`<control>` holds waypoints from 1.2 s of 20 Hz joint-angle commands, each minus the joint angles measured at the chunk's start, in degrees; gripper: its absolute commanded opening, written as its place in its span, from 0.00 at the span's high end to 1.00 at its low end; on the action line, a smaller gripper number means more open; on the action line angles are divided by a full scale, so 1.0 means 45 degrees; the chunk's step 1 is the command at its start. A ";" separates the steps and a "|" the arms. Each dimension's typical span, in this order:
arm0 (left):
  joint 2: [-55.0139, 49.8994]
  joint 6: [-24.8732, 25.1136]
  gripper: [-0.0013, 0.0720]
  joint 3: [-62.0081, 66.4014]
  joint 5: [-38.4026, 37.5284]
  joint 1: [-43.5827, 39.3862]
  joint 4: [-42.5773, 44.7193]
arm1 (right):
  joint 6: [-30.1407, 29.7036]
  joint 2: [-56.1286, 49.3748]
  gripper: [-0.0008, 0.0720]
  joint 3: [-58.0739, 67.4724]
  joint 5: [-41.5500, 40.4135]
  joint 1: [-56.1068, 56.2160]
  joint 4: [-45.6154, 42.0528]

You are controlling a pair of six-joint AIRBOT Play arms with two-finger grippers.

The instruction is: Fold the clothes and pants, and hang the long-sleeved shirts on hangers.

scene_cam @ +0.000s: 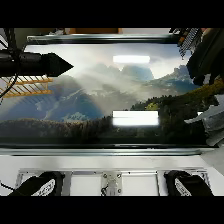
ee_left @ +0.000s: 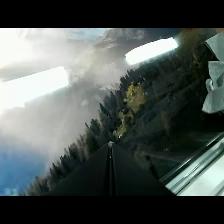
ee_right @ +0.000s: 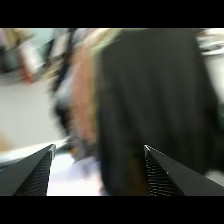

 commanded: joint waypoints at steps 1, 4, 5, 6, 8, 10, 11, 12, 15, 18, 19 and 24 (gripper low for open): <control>0.0000 0.0039 0.97 0.0000 -0.0277 0.0010 0.0015 | -0.3716 -0.1316 0.15 -0.0005 -0.0403 0.1729 0.5829; -0.0005 0.0141 0.97 -0.0005 -0.0452 0.0010 0.0015 | -0.5756 -0.3366 0.15 -0.0005 -0.1443 0.2705 0.8850; 0.0000 0.0267 0.96 0.0000 -0.0495 0.0010 0.0015 | -0.6581 -0.4070 0.16 -0.0005 -0.1860 0.3016 0.9831; -0.0005 0.0345 0.96 0.0000 -0.0539 0.0010 0.0015 | -0.7563 -0.4658 0.16 -0.0005 -0.2278 0.3249 1.0880; 0.0000 0.0345 0.97 0.0000 -0.0539 0.0010 0.0015 | -0.9316 -0.5678 0.16 -0.0005 -0.3084 0.3395 1.3556; -0.0005 0.0345 0.97 0.0000 -0.0539 0.0010 0.0015 | -1.0384 -0.6343 0.16 -0.0005 -0.3609 0.3395 1.5518; -0.0005 0.0345 0.97 0.0000 -0.0539 0.0010 0.0010 | -1.0423 -0.6552 0.16 -0.0005 -0.3701 0.3400 1.5800; -0.0005 0.0345 0.96 0.0000 -0.0539 0.0010 0.0015 | -1.0418 -0.6649 0.16 -0.0005 -0.3696 0.3429 1.5766; -0.0005 0.0345 0.96 0.0000 -0.0539 0.0010 0.0010 | -1.0414 -0.6713 0.16 -0.0005 -0.3687 0.3449 1.5781; -0.0005 0.0340 0.96 0.0000 -0.0529 0.0010 0.0005 | -1.0423 -0.6708 0.69 -0.0005 -0.3784 0.3449 1.5722; -0.0005 0.0340 0.97 0.0000 -0.0529 0.0010 0.0010 | -1.0409 -0.6708 0.95 -0.0005 -0.3784 0.3444 1.5664; -0.0005 0.0335 0.96 0.0000 -0.0515 0.0010 -0.0010 | -1.0418 -0.6722 0.95 -0.0005 -0.3774 0.3444 1.5450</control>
